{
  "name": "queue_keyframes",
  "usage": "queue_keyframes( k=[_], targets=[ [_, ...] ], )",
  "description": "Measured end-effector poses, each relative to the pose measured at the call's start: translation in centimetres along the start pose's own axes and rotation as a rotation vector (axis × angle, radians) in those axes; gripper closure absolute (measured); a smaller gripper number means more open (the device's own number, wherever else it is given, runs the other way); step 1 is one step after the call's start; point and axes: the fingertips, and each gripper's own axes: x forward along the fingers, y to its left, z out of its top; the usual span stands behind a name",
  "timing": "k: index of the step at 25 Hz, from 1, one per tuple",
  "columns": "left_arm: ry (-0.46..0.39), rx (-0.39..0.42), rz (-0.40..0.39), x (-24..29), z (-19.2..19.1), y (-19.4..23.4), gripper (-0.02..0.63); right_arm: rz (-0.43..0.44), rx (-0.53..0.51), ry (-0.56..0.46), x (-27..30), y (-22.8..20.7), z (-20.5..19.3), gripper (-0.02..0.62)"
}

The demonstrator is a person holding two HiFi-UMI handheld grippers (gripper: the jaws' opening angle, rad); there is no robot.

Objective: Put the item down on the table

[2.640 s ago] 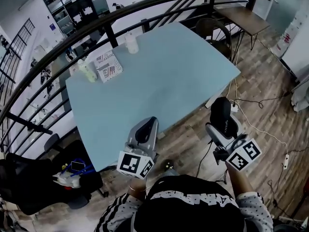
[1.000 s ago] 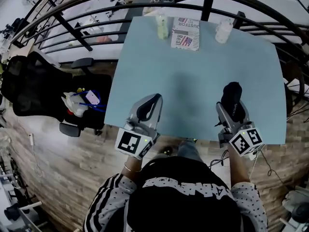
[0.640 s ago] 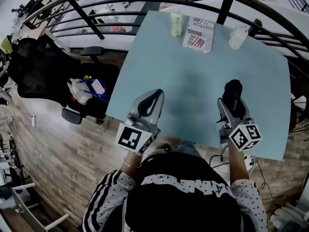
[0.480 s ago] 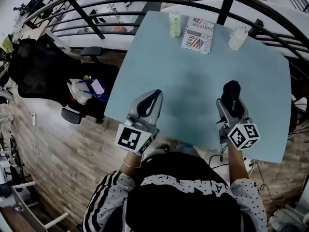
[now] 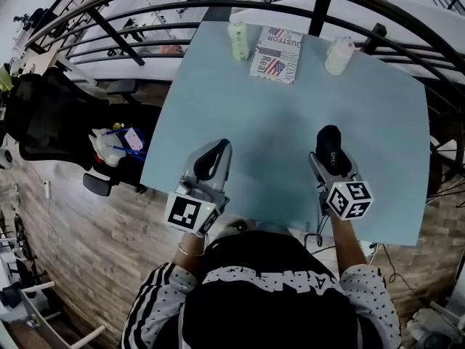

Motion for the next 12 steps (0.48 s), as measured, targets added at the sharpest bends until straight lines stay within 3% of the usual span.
queue_keyframes(
  k=[12],
  targets=[
    [0.013,0.0,0.034,1.6,-0.4,-0.6,0.606,-0.025,-0.059,0.172,1.9,-3.4,-4.8,0.23]
  ],
)
